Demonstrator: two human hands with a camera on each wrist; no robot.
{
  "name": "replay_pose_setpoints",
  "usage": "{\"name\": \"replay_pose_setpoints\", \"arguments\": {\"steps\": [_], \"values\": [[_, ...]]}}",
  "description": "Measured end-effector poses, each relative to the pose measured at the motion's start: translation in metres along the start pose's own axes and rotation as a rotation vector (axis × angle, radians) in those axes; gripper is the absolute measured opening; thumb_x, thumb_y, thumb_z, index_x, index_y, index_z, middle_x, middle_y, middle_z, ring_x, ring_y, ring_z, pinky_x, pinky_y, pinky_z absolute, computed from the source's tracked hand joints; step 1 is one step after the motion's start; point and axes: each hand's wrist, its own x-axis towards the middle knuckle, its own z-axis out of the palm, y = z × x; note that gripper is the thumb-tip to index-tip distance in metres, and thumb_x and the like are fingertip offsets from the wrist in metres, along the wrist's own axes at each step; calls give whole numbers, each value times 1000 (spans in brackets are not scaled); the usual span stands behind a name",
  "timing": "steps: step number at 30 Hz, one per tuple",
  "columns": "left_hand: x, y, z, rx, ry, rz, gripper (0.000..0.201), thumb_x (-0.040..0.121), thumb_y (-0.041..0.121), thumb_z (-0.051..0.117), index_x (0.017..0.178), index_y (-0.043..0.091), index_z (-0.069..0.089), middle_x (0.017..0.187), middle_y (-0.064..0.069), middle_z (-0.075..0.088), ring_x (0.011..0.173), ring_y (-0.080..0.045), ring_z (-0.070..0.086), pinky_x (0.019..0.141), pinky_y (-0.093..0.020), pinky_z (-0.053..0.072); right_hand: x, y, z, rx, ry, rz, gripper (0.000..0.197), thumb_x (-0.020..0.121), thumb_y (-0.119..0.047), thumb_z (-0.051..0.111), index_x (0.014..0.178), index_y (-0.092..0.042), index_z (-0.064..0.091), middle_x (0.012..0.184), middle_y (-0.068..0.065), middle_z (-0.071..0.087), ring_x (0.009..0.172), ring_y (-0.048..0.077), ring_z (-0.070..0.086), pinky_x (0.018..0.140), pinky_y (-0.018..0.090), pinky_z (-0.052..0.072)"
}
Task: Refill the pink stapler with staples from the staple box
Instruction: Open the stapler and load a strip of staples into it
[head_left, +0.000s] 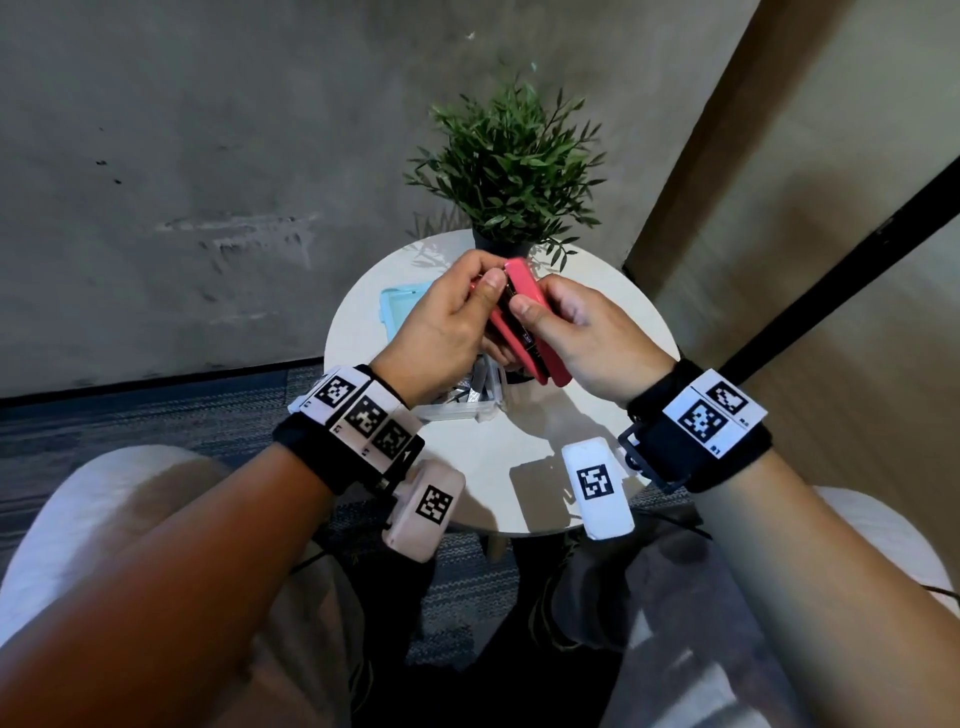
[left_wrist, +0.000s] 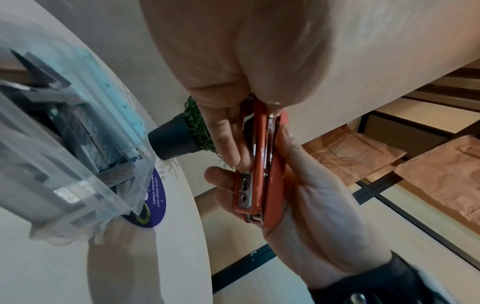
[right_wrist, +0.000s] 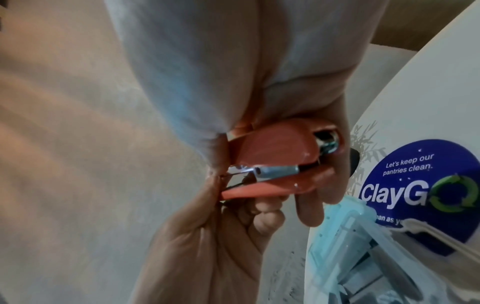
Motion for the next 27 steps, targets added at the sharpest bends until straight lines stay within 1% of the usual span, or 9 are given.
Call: {"name": "replay_pose_setpoints", "arguments": {"steps": [5, 7, 9, 12, 14, 16, 19, 24, 27], "values": [[1, 1, 1, -10, 39, 31, 18, 106, 17, 35, 110, 10, 52, 76, -17, 61, 53, -21, 66, 50, -33, 57, 1, 0, 2, 34, 34, -6, 21, 102, -38, 53, 97, -19, 61, 85, 3, 68, 72, 12, 59, 68, 31, 47], [1, 1, -1, -82, 101, -3, 22, 107, 17, 33, 114, 6, 51, 85, -24, 60, 56, -21, 67, 54, -33, 59, 3, -2, -2, 284, 123, 72, 16, 102, -40, 50, 99, -27, 59, 84, -4, 71, 77, 10, 64, 72, 31, 49], [1, 3, -5, -159, 159, -28, 25, 108, 20, 32, 115, 5, 51, 89, -22, 63, 63, -24, 69, 61, -34, 61, 6, -8, -11, 610, 217, 136, 16, 104, -35, 48, 100, -22, 57, 82, -2, 76, 83, 16, 71, 72, 33, 54], [2, 5, -14, -150, 191, 15, 25, 107, 22, 33, 115, 8, 51, 92, -17, 65, 71, -25, 71, 66, -37, 62, 5, -10, -26, 717, 228, 160, 17, 101, -26, 55, 98, -12, 62, 91, 9, 77, 86, 24, 73, 77, 37, 60], [3, 5, -17, -159, 221, 32, 24, 107, 22, 33, 114, 9, 51, 99, -22, 63, 75, -26, 71, 64, -34, 62, 5, -3, -37, 684, 216, 196, 19, 93, -23, 61, 102, -7, 65, 97, 14, 75, 86, 25, 70, 86, 43, 58], [3, 4, -22, -214, 256, 41, 22, 107, 21, 34, 113, 11, 52, 110, -31, 59, 80, -29, 70, 65, -30, 60, 6, 7, -45, 686, 248, 260, 16, 88, -16, 61, 101, -7, 63, 90, 13, 76, 77, 24, 69, 80, 41, 58], [4, 4, -31, -315, 280, 38, 21, 107, 21, 34, 115, 12, 52, 108, -24, 61, 85, -31, 71, 70, -31, 60, 7, 20, -52, 565, 281, 323, 17, 88, -7, 69, 92, -18, 57, 75, 3, 70, 68, 20, 68, 69, 34, 53], [4, 3, -32, -276, 223, 35, 23, 107, 20, 34, 120, 10, 51, 102, -17, 62, 89, -28, 67, 75, -33, 61, 3, 26, -41, -63, 122, 163, 5, 94, -31, 65, 94, -27, 68, 88, -7, 69, 76, 6, 59, 71, 27, 42], [4, 3, -29, -247, 185, 43, 24, 107, 21, 34, 120, 13, 53, 113, -25, 62, 91, -27, 69, 77, -36, 61, -3, 17, -29, -164, -23, 112, 33, 99, -50, 50, 97, -23, 69, 94, -4, 74, 90, 14, 65, 79, 34, 47]]}}
